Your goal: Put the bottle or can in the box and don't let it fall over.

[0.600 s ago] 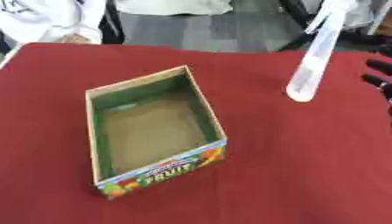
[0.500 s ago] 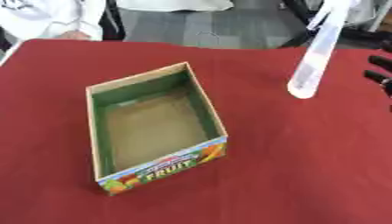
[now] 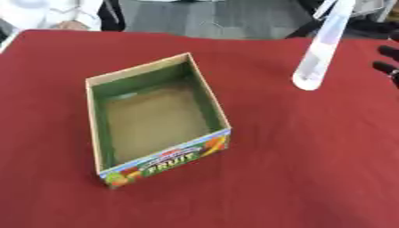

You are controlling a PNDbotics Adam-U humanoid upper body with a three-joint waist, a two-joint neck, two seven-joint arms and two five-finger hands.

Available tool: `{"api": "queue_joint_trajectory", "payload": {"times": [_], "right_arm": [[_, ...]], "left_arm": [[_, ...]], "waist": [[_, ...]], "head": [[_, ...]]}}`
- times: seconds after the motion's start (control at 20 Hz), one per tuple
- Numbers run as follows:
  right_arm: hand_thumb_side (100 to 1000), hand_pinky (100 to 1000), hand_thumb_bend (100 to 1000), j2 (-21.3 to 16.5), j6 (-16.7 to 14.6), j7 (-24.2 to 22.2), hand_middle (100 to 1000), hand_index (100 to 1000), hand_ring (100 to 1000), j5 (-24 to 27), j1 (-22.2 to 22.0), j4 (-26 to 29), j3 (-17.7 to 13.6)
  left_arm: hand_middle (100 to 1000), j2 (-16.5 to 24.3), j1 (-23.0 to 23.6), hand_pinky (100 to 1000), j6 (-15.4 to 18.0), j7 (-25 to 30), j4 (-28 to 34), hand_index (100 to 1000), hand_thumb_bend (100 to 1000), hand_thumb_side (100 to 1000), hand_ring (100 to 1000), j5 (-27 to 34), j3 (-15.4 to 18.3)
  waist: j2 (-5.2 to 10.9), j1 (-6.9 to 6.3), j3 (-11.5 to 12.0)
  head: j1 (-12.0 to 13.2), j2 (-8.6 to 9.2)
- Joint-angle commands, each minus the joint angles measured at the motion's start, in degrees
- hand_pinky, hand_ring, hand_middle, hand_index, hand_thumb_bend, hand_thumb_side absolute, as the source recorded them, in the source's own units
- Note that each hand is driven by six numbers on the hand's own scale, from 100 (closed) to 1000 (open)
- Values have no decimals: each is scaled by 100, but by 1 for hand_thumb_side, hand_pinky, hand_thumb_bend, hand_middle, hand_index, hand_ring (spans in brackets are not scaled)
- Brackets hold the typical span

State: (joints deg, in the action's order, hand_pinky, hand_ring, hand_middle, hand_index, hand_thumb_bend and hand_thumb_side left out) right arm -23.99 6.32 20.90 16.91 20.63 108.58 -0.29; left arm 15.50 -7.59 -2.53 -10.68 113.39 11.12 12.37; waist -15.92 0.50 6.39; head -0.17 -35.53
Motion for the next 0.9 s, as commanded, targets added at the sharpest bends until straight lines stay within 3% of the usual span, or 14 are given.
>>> {"api": "queue_joint_trajectory", "payload": {"times": [0.05,0.5,0.9], "right_arm": [[642,804,100,-168,0,15,841,850,833,-24,66,113,-31],[587,805,100,-587,188,-115,843,851,836,-84,232,160,-7],[516,807,100,-1025,493,-412,843,848,841,-193,672,99,30]], "left_arm": [[667,66,-36,724,11,14,120,750,100,750,672,-14,53],[667,105,-22,725,4,24,120,750,100,743,672,19,43],[667,151,16,725,7,31,120,750,100,737,671,59,27]], "waist": [[79,-7,2],[219,4,7],[366,-17,45]], "head": [[-31,136],[-88,439],[-76,355]]}}
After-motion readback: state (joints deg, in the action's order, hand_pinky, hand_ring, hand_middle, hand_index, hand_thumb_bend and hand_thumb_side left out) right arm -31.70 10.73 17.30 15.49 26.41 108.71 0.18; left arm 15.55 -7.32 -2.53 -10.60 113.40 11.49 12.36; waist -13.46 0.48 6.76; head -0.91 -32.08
